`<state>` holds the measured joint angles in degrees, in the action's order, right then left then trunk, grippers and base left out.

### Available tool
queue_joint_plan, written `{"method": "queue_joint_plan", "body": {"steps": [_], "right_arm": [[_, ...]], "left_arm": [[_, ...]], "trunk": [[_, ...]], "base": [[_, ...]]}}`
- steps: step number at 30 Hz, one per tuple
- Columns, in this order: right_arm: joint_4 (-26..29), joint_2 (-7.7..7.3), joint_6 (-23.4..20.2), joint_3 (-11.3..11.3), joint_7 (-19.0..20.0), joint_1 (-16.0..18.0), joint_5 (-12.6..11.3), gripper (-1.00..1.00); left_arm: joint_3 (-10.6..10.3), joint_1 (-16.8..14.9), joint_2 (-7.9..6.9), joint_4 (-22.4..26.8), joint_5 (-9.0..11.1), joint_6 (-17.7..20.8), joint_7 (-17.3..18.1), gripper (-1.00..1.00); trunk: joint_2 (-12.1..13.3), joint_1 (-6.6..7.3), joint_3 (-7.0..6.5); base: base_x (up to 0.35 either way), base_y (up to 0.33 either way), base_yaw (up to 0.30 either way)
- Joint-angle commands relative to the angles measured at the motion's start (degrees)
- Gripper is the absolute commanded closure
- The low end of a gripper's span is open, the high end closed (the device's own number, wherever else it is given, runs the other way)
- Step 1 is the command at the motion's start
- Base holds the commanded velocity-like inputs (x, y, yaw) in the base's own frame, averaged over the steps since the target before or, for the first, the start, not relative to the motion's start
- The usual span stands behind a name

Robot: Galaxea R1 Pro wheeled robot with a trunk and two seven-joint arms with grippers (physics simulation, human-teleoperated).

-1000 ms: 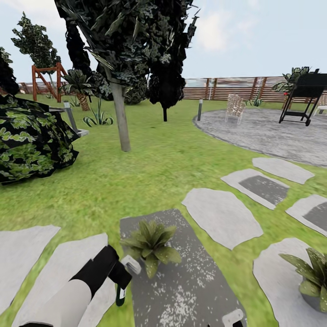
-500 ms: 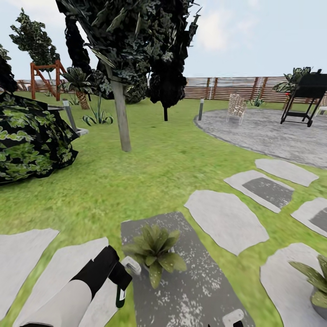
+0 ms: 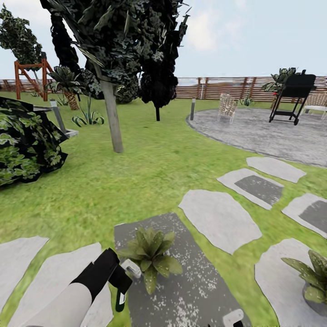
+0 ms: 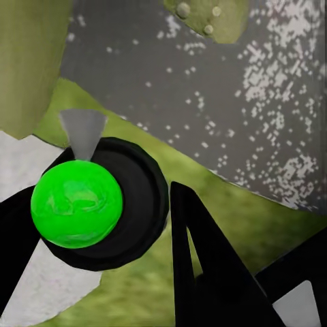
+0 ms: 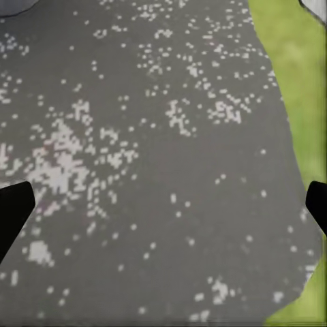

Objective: Pick up the pesticide atomizer in the garden and spray insectifuge to fully cover both potted plants in the garden.

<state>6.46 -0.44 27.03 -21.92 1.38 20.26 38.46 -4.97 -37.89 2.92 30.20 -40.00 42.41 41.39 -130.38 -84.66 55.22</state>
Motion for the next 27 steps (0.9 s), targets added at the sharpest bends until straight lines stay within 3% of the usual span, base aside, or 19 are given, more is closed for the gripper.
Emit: {"method": "queue_joint_plan", "body": {"steps": [1, 11, 24, 27], "right_arm": [[0.0, 0.0, 0.2, -0.5, 0.1, 0.0, 0.4, -1.0], [0.0, 0.0, 0.2, -0.5, 0.1, 0.0, 0.4, -1.0], [0.0, 0.0, 0.2, -0.5, 0.1, 0.0, 0.4, -1.0], [0.0, 0.0, 0.2, -0.5, 0.1, 0.0, 0.4, -1.0]], "left_arm": [[0.0, 0.0, -0.01, 0.1, -0.6, 0.1, 0.5, 1.0], [0.0, 0.0, -0.02, 0.1, -0.6, 0.1, 0.5, 1.0], [0.1, 0.0, -0.29, 0.0, -0.4, 0.5, 0.5, 1.0], [0.1, 0.6, -0.5, -3.4, -0.3, 1.7, 0.5, 1.0]], "trunk": [[0.0, 0.01, 0.05], [0.0, 0.01, 0.05], [0.0, 0.01, 0.05], [0.0, 0.01, 0.05]], "base": [[-0.153, 0.0, -0.05], [-0.283, 0.0, -0.005], [-0.013, 0.0, 0.0], [0.0, 0.0, 0.0]]}}
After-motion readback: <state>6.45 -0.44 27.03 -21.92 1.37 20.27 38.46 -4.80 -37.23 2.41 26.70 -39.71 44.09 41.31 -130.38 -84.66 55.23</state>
